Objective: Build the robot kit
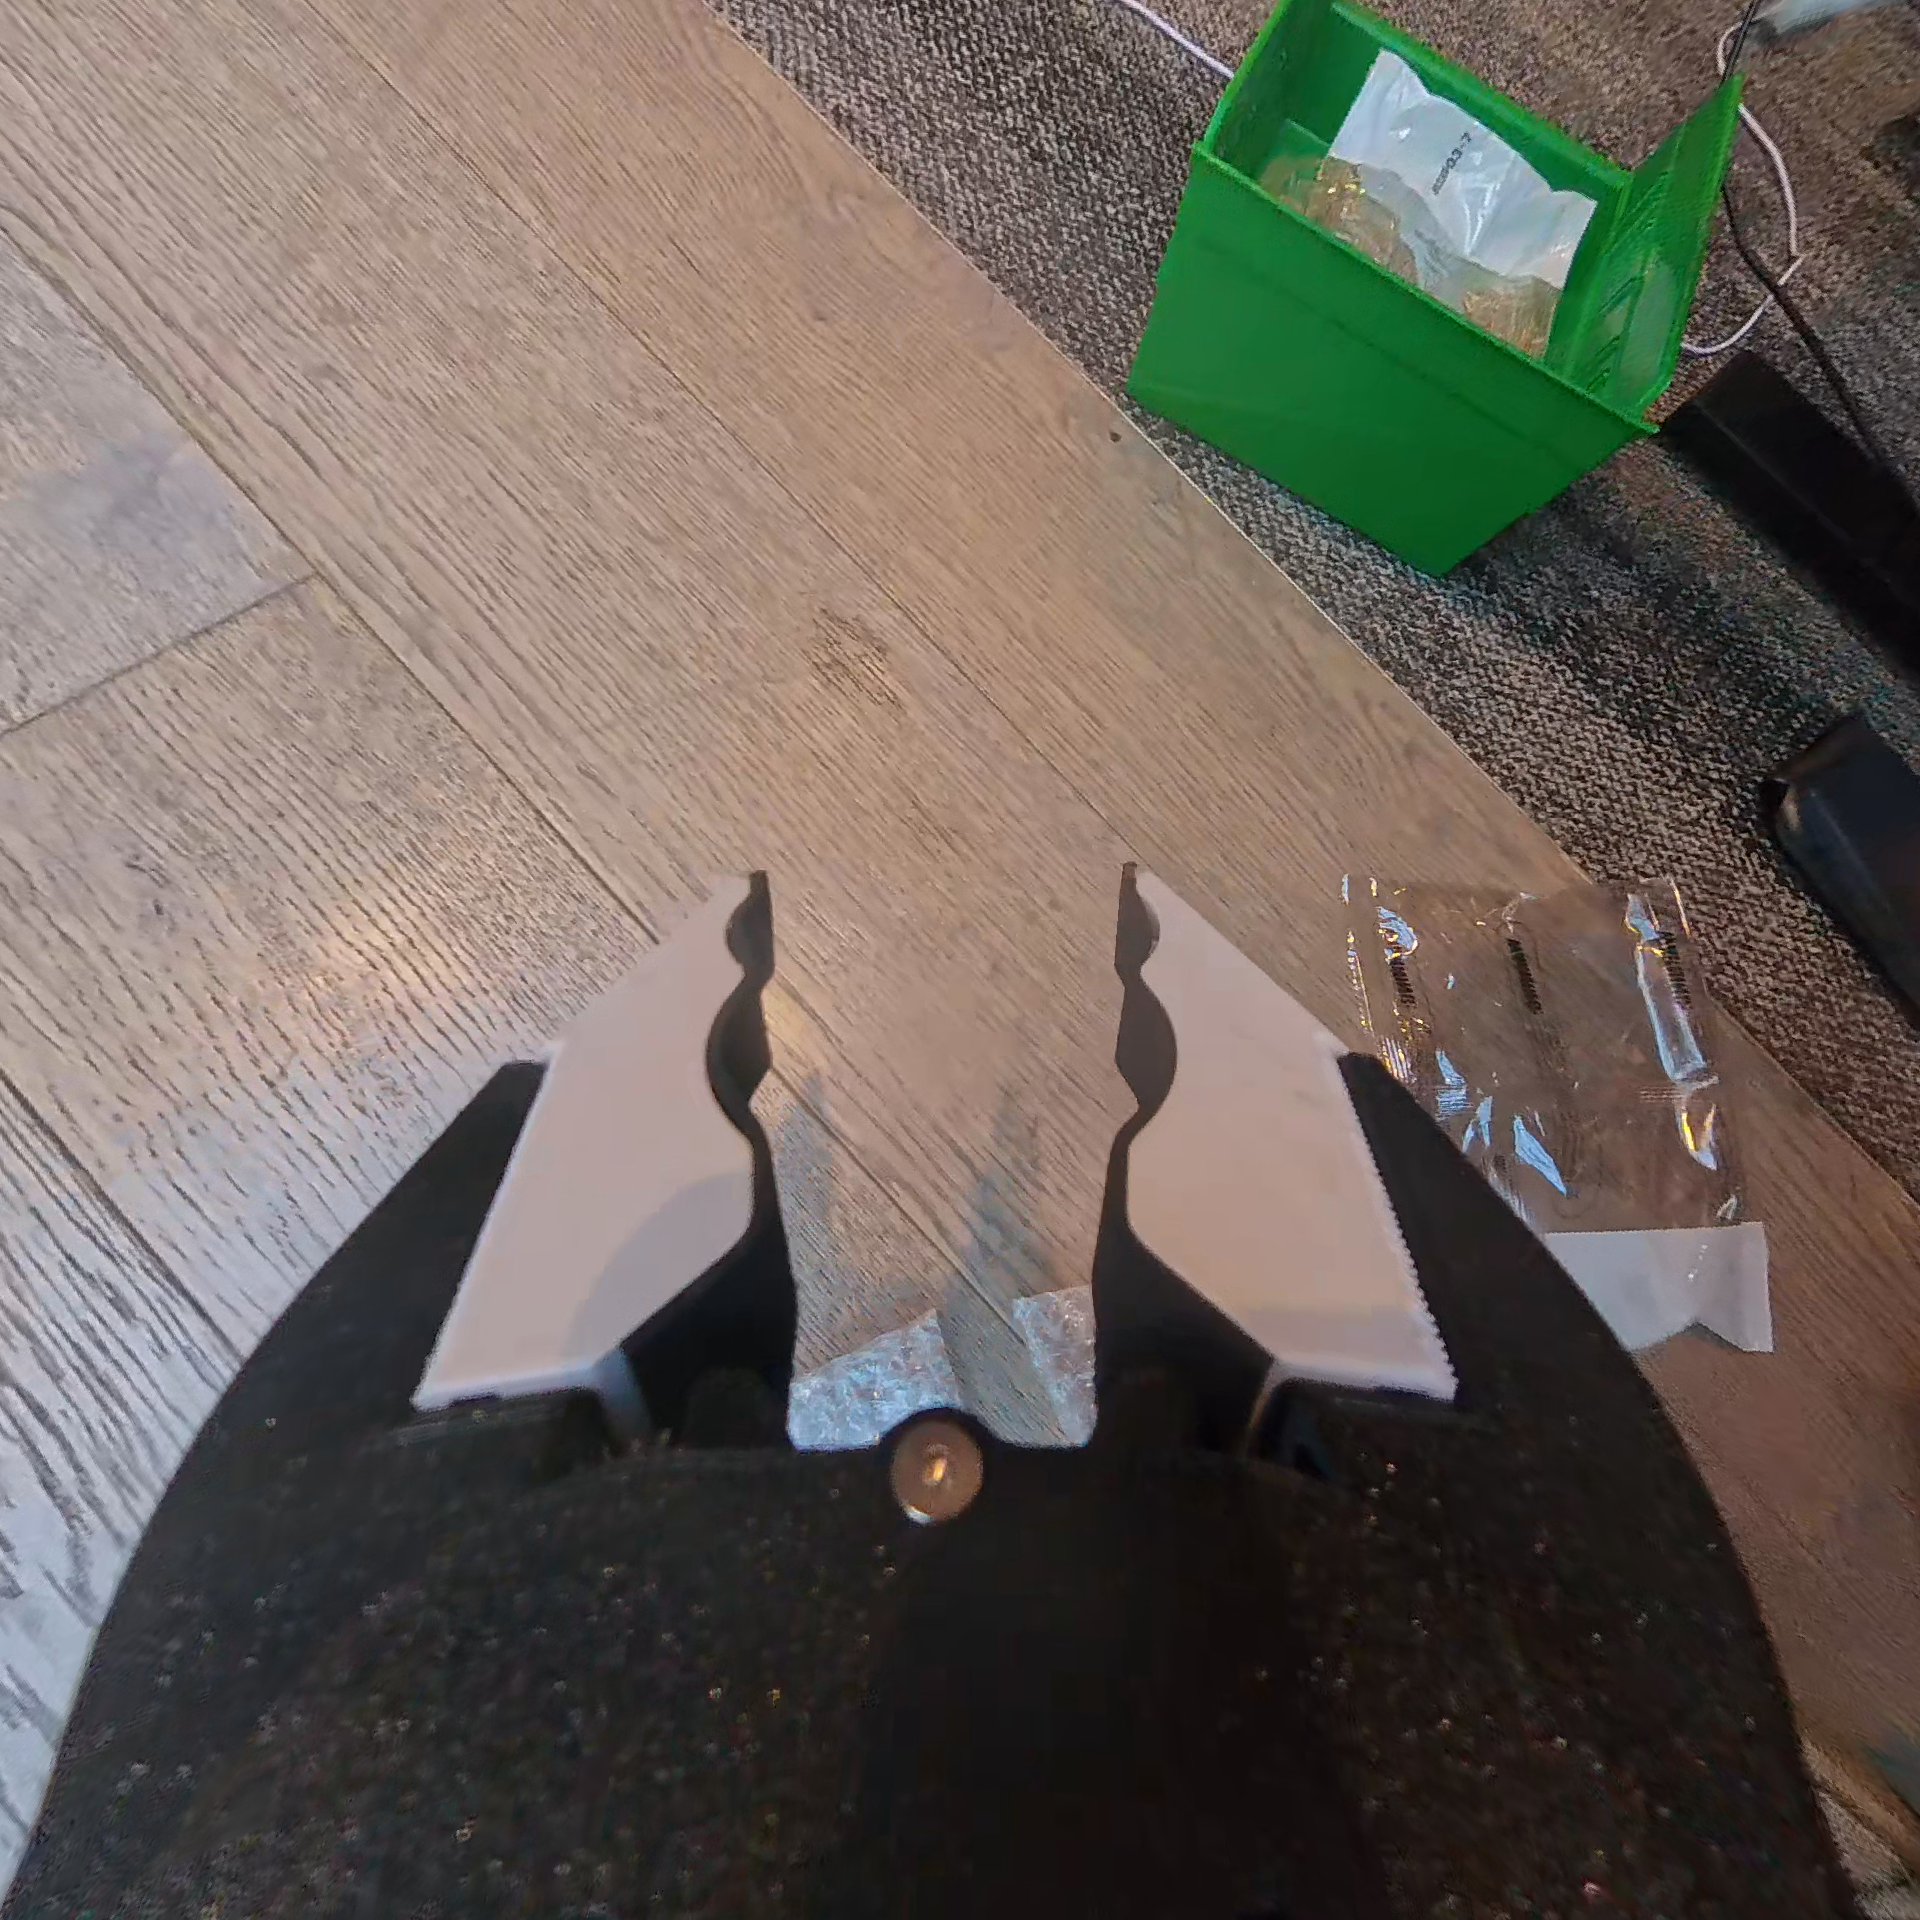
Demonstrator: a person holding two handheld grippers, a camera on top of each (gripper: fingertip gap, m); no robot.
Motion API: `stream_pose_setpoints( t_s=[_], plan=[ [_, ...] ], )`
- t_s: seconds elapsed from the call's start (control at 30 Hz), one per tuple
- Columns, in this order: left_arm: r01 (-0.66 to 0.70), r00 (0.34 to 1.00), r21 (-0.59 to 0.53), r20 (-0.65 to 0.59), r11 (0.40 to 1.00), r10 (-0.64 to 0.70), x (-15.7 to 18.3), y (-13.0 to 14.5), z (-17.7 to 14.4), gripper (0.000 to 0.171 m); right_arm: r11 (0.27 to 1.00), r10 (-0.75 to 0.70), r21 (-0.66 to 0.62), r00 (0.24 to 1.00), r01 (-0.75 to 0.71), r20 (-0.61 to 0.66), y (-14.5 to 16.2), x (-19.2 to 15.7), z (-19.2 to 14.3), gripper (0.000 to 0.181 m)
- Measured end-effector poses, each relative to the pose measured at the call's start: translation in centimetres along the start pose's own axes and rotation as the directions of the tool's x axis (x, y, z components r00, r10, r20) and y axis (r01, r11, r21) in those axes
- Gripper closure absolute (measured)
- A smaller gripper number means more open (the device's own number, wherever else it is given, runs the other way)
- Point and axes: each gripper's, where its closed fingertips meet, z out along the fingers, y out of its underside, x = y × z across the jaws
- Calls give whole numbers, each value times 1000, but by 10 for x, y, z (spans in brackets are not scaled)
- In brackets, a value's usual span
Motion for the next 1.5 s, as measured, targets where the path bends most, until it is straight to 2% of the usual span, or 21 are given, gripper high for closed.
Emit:
stream_pose_setpoints(
  t_s=[0.03,0.1,0.13,0.2,0.3,0.37,0.47,0.57,0.6,0.67,0.77,0.83,0.9,0.97,1.03,1.1,1.2,1.27,1.3,1.4,1.5],
  plan=[
    [1,1000,-4,-6,1000,-1,2,1,1,106,1000,2,19,992,-5,128,-9,-49,-2,118],
    [-18,1000,-8,-14,1000,18,8,1,1,107,999,34,-16,945,-30,324,4,-140,0,119],
    [-33,999,-2,-15,999,33,10,-2,0,107,997,76,-60,918,-57,389,22,-177,4,119],
    [-55,998,23,-16,998,56,15,-14,-4,108,977,193,-170,878,-130,438,67,-227,18,117],
    [-91,995,34,-31,995,92,22,-26,-12,108,924,346,-300,852,-237,392,120,-258,42,113],
    [-114,993,14,-43,993,114,24,-22,-16,108,914,365,-313,857,-257,364,135,-267,54,121],
    [-117,992,-34,-49,993,115,20,-5,-18,108,935,331,-239,884,-261,330,121,-269,62,159],
    [-70,996,-57,-52,996,67,19,10,-14,108,935,349,-209,854,-287,387,103,-281,57,181],
    [-60,997,-59,-55,996,56,20,12,-12,109,940,337,-189,853,-284,398,97,-279,52,181],
    [-57,996,-59,-66,997,53,24,14,-8,109,947,319,-105,848,-304,422,74,-266,37,181],
    [-57,995,-45,-80,997,53,29,10,-6,110,926,315,55,846,-373,431,27,-220,6,181],
    [-55,995,-36,-80,998,52,31,8,-6,110,900,315,159,857,-407,408,-4,-171,-19,181],
    [-48,996,-31,-80,998,45,32,6,-5,110,845,362,257,854,-470,374,-27,-107,-46,181],
    [-50,996,-30,-82,998,47,34,4,-5,110,767,452,328,828,-551,333,-31,-37,-67,181],
    [-58,995,-34,-83,998,55,36,4,-4,109,713,563,308,776,-630,284,-8,20,-68,181],
    [-58,995,-45,-78,997,54,35,7,-2,108,678,666,228,715,-699,211,34,56,-53,181],
    [-47,998,-81,-44,996,43,23,19,5,107,700,713,-30,701,-713,-15,126,70,-15,181],
    [-34,999,-141,-16,989,32,6,37,10,105,655,736,-105,663,-749,-139,169,73,-3,181],
    [-31,1000,-183,-3,983,31,-4,50,13,103,657,720,-107,663,-746,-206,181,78,-3,177],
    [-24,999,-316,28,948,35,-35,90,13,97,714,657,-18,679,-700,-328,178,95,-19,154],
    [16,1000,-424,-12,905,-24,-46,118,15,94,776,612,93,709,-624,-352,142,99,-45,144]
  ],
)
